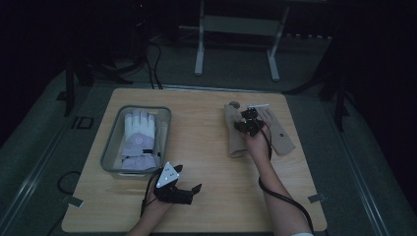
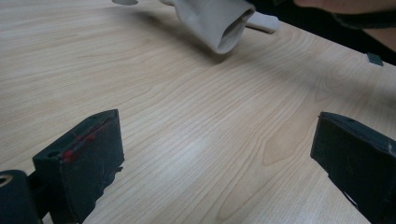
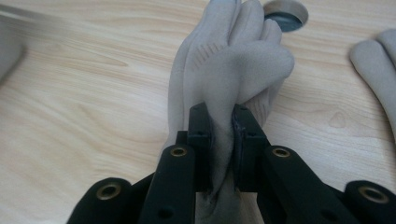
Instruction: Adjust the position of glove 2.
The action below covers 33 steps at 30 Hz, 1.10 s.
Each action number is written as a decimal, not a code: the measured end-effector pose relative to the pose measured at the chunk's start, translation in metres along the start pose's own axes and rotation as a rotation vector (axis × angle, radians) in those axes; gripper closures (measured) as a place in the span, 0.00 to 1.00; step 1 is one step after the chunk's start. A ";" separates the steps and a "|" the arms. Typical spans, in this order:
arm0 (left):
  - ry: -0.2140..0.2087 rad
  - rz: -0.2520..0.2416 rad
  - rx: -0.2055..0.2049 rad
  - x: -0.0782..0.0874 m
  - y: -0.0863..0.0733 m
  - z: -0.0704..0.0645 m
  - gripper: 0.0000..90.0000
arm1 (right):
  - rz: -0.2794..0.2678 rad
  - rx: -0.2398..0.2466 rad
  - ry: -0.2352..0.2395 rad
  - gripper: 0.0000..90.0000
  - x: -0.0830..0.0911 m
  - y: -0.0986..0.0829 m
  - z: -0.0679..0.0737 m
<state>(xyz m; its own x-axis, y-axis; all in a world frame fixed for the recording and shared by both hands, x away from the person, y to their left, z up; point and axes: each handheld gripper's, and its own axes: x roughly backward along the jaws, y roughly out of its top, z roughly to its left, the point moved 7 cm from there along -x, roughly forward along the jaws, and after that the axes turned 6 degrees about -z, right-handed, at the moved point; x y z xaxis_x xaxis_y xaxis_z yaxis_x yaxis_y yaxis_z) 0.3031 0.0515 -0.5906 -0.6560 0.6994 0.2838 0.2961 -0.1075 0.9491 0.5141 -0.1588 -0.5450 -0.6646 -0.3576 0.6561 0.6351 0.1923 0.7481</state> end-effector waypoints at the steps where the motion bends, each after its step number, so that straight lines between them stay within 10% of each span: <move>1: -0.001 -0.003 -0.001 0.000 0.000 0.000 0.03 | -0.005 -0.004 0.006 0.89 0.004 0.001 0.002; 23: -0.022 -0.029 -0.064 -0.001 -0.001 -0.009 0.03 | -0.106 -0.066 0.063 0.89 0.071 -0.028 0.037; 33: -0.010 -0.022 -0.061 -0.002 -0.003 -0.009 0.03 | -0.101 -0.088 0.062 0.89 0.073 -0.058 0.046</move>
<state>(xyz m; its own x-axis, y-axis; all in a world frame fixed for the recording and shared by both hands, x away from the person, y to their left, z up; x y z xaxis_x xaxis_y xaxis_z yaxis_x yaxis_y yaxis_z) 0.2972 0.0446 -0.5928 -0.6552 0.7088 0.2613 0.2384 -0.1342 0.9618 0.4110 -0.1534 -0.5359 -0.7030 -0.4276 0.5683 0.5998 0.0728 0.7968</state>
